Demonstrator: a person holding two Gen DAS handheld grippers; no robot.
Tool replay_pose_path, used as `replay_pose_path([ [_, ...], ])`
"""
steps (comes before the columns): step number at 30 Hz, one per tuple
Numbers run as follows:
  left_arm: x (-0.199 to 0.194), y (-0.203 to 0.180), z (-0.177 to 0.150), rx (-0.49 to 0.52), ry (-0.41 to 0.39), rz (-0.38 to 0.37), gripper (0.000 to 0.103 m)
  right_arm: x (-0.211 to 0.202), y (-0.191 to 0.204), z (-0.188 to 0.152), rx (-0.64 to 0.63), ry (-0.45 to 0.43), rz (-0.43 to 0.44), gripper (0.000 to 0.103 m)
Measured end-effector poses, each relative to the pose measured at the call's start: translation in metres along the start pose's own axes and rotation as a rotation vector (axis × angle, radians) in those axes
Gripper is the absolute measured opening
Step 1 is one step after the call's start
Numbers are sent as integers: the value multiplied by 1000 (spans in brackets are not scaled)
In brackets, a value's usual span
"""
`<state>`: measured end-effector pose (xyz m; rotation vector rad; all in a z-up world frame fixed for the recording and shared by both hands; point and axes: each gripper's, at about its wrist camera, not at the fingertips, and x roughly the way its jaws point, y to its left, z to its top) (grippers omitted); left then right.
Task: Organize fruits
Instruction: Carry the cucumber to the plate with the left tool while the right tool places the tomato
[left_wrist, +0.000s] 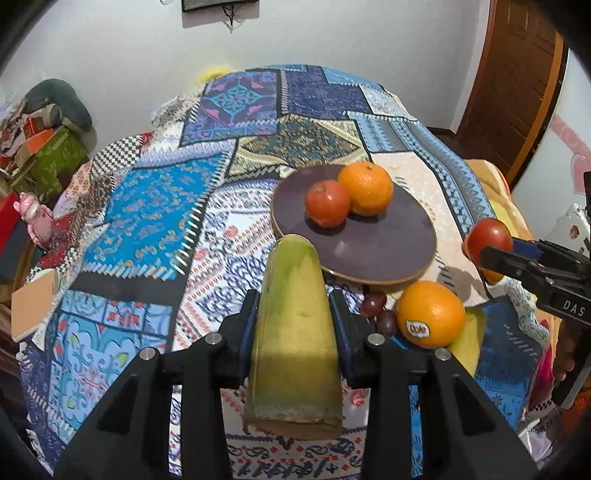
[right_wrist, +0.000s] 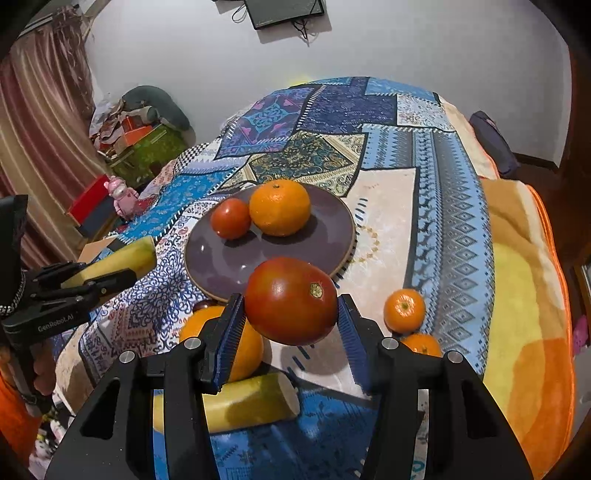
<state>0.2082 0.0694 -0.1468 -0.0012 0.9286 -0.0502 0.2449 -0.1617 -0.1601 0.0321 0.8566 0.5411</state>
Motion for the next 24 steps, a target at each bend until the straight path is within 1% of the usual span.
replay_pose_path([
  [6,3,0,19,-6,-33,12,37,6,9,14,-23,-15,5,47],
  [12,22,2,41,-26,-29,11,37,20,20,29,-60,-10,12,47],
  [19,48,3,59,-33,-12,19,37,47,28,41,-87,30,16,47],
  [24,66,5,67,-40,5,21,37,62,33,42,-117,63,20,47],
])
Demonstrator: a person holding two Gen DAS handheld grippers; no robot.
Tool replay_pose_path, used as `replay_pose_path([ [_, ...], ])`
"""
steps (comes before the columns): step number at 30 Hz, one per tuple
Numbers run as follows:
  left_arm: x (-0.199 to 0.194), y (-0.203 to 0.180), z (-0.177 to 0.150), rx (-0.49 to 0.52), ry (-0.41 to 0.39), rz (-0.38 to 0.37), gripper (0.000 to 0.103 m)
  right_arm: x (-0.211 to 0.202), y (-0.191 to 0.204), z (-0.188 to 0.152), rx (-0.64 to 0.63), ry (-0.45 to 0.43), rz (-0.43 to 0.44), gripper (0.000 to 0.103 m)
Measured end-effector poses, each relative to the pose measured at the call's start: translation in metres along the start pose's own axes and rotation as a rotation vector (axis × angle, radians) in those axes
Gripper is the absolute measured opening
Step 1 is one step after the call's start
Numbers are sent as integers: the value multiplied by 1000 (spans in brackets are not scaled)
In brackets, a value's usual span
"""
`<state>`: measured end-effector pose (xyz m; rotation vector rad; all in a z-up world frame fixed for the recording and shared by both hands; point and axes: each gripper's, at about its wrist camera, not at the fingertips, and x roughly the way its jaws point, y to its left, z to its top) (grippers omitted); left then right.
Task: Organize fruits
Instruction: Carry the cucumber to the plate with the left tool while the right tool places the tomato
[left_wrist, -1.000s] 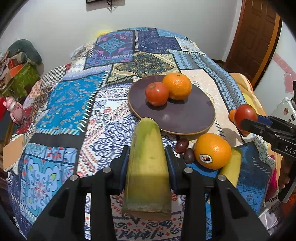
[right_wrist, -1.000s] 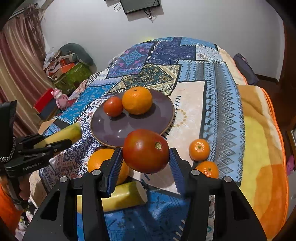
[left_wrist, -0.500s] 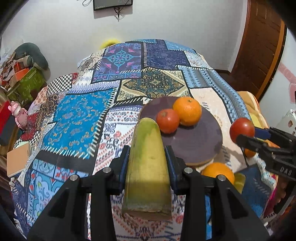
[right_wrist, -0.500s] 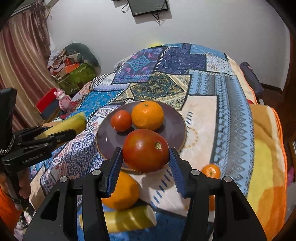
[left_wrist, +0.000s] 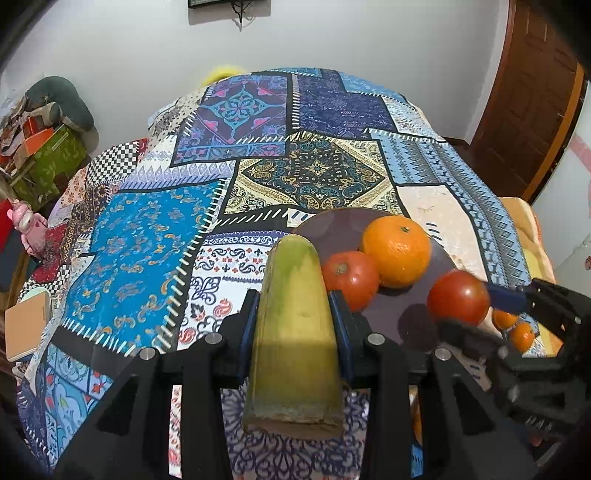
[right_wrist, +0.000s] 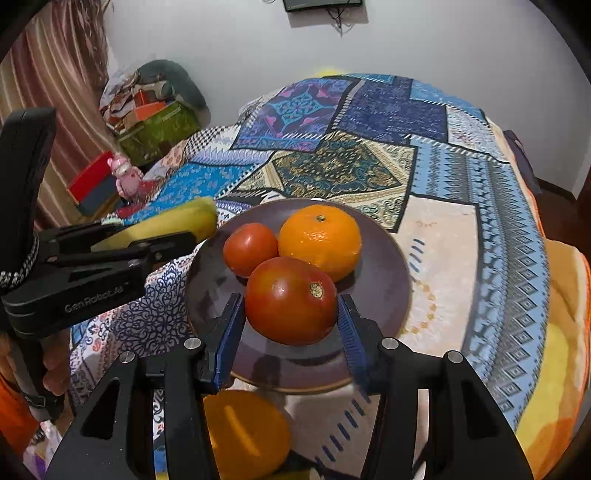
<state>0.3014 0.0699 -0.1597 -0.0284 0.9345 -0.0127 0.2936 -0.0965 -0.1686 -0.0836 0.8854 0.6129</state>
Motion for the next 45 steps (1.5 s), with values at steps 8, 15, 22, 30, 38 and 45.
replay_pose_path([
  [8,22,-2,7,-6,18,-9,37,19,4,2,-28,53,21,48],
  [15,28,1,9,-12,14,-7,37,33,3,4,-32,90,21,48],
  [22,22,-6,12,14,-4,1,36,38,6,3,-48,113,19,48],
  [30,7,-13,12,43,-24,5,36,23,2,5,-34,84,31,49],
  [38,-28,-19,4,51,-49,-14,37,-24,-14,5,-13,-1,-14,49],
  [45,-60,-30,-16,68,-62,-28,45,-68,-33,-9,19,-61,-76,50],
])
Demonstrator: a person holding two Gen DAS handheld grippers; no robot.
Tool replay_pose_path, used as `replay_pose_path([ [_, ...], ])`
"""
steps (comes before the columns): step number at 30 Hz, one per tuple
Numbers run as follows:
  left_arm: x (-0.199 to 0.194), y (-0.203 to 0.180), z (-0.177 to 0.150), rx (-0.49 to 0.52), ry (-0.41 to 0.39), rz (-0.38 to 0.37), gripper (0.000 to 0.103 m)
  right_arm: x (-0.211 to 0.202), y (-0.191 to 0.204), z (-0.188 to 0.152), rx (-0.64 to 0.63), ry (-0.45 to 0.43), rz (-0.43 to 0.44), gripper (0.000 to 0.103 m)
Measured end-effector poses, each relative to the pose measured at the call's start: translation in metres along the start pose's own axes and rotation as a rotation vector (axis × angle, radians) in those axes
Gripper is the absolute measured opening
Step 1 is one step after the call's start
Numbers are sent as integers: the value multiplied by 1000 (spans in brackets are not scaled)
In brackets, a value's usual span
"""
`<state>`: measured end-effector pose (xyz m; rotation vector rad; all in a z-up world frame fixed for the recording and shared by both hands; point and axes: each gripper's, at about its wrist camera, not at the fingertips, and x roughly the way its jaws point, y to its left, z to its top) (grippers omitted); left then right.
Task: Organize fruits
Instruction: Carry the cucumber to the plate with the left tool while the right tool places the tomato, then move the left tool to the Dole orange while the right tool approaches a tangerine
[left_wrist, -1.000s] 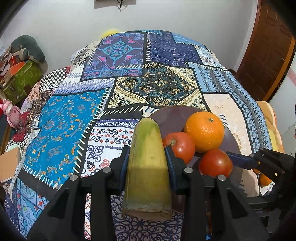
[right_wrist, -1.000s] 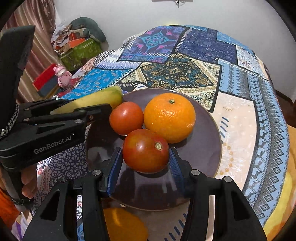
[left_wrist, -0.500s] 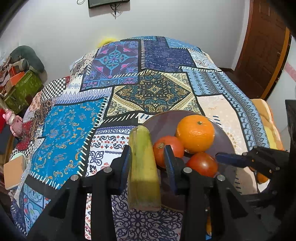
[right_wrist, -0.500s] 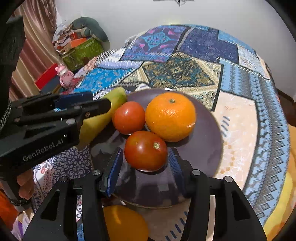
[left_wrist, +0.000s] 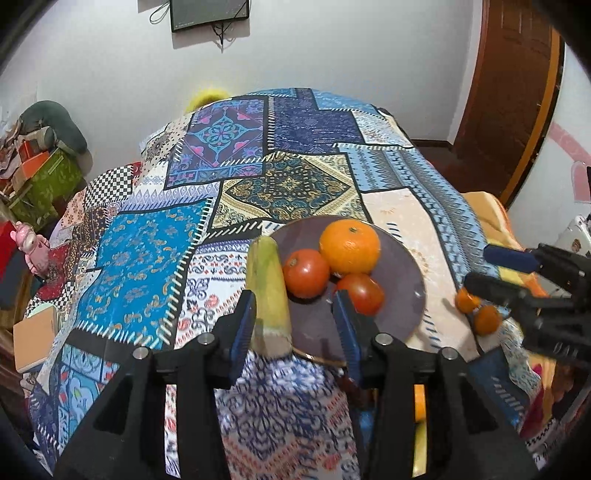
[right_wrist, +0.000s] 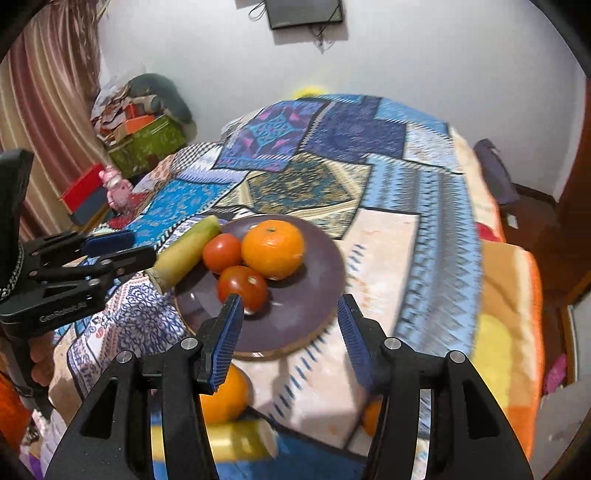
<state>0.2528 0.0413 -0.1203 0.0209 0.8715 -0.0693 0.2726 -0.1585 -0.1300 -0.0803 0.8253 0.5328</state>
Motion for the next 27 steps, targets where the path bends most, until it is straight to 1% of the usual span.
replay_pose_path([
  [2,-7,-5,-6,3,0,-9,48,-11,-7,-7,7,-9,-20,50],
  [4,-14,-11,-12,8,3,-13,54,-20,-14,-14,10,-14,-45,51],
  [10,-20,-29,-28,16,28,-38,58,-34,-35,-39,44,2,-82,52],
  [15,-18,-47,-41,22,61,-61,59,-36,-48,-60,79,29,-80,52],
  [21,-6,-65,-54,22,113,-84,59,-33,-56,-82,103,57,-62,52],
  [27,9,-76,-62,23,162,-100,59,-24,-64,-91,124,78,-54,52],
])
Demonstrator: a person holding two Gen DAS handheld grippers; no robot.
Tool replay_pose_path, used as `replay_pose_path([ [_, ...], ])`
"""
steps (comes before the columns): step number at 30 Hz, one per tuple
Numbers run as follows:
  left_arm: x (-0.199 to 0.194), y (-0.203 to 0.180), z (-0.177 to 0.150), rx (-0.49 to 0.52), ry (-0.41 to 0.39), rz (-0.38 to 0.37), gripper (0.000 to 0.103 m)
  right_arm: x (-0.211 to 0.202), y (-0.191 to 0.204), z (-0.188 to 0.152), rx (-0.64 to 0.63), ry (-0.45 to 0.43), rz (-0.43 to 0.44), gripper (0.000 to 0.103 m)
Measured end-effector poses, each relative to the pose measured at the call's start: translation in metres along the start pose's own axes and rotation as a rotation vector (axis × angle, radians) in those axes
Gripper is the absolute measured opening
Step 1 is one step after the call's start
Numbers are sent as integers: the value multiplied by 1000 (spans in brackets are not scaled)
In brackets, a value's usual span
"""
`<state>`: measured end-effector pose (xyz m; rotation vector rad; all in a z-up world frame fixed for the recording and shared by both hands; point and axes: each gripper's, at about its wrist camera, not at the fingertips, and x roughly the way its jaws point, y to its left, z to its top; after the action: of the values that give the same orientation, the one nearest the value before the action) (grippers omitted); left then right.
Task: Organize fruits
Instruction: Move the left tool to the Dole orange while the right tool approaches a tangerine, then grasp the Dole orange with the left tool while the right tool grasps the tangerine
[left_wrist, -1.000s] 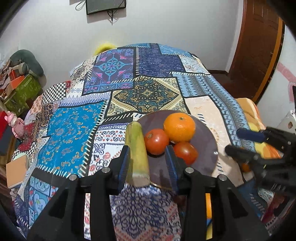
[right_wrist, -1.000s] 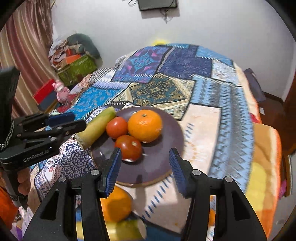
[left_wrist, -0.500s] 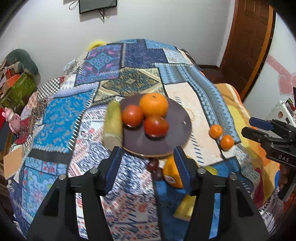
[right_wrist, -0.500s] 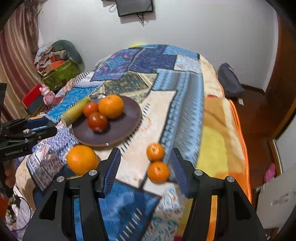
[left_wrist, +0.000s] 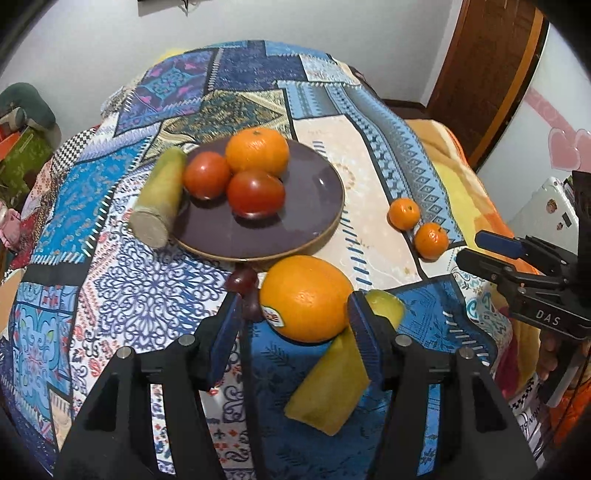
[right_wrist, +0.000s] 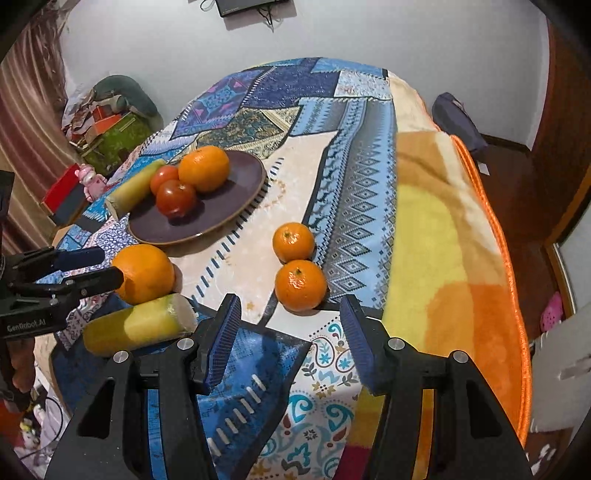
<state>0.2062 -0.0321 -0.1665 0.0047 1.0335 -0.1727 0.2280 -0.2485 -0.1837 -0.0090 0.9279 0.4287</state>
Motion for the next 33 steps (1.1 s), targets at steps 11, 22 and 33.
replay_pose_path([
  [11,27,-8,6,5,36,-16,64,21,-3,2,-14,37,10,51],
  [22,38,-9,5,21,30,-14,65,41,0,4,-1,55,13,36],
  [33,9,6,3,-18,-16,-43,64,26,18,8,-60,19,-6,35],
])
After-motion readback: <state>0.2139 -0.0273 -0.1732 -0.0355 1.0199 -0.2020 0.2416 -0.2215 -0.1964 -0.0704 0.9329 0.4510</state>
